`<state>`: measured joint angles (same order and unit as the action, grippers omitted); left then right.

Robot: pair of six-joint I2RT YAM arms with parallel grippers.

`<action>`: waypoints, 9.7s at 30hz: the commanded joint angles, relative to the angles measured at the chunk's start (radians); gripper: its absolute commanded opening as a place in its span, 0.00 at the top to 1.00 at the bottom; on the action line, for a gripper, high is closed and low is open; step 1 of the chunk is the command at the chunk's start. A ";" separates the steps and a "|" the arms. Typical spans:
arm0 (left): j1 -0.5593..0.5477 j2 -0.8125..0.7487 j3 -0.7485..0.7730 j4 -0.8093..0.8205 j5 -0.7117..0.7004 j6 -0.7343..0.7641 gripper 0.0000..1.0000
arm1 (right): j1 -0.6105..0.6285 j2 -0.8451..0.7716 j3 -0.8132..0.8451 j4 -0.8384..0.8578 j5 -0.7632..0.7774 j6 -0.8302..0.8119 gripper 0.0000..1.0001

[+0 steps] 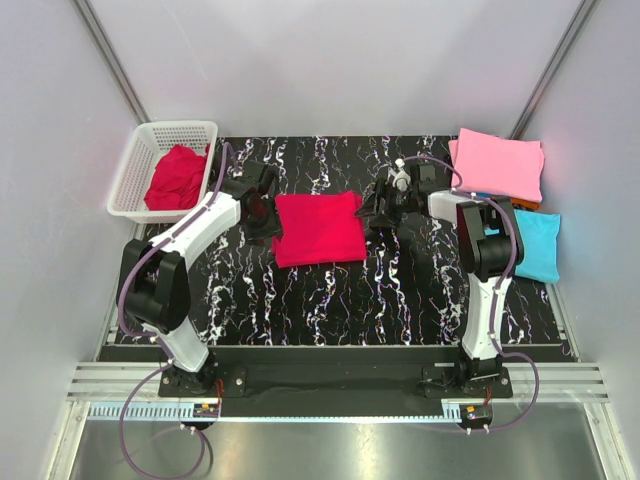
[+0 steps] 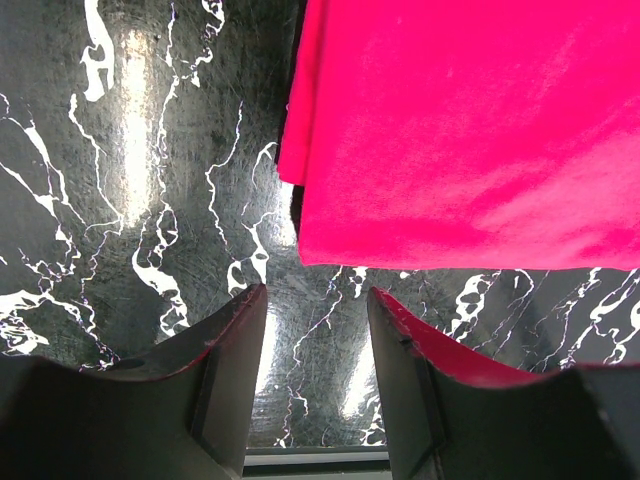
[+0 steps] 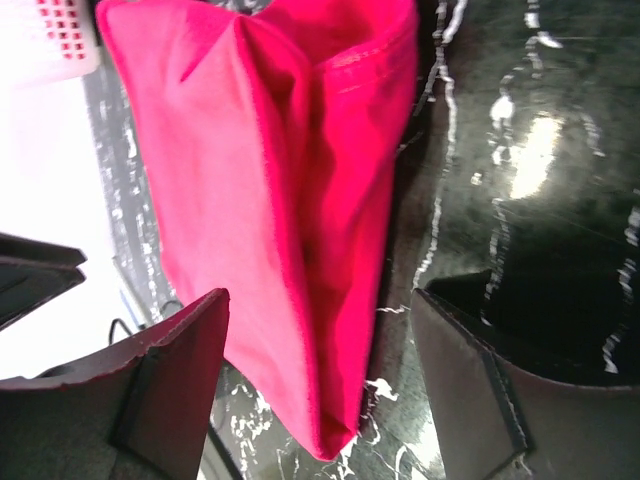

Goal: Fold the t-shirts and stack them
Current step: Fold the tshirt

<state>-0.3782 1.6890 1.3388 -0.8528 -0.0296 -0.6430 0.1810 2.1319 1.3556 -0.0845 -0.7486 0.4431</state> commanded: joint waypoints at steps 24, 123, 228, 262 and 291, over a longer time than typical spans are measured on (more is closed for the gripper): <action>0.051 -0.060 -0.046 0.024 0.023 0.052 0.51 | 0.098 0.163 0.040 0.012 -0.084 0.060 0.37; 0.107 0.212 0.212 0.028 0.246 0.134 0.51 | -0.535 -0.147 0.338 -0.759 1.540 -0.213 0.89; -0.350 -0.072 0.694 0.043 -0.314 0.321 1.00 | 0.114 -0.885 -0.179 -0.452 1.029 0.217 0.00; -0.166 -0.042 0.174 0.092 0.101 -0.023 0.01 | 0.135 -0.728 -0.337 -0.491 0.647 0.108 0.00; -0.050 0.357 0.276 0.070 -0.182 -0.044 0.40 | 0.146 -0.687 -0.294 -0.506 0.631 0.101 0.00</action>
<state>-0.4377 2.0212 1.5719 -0.7982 -0.1864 -0.6987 0.3180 1.4395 1.0210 -0.5808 -0.1177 0.5621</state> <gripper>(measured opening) 0.602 0.994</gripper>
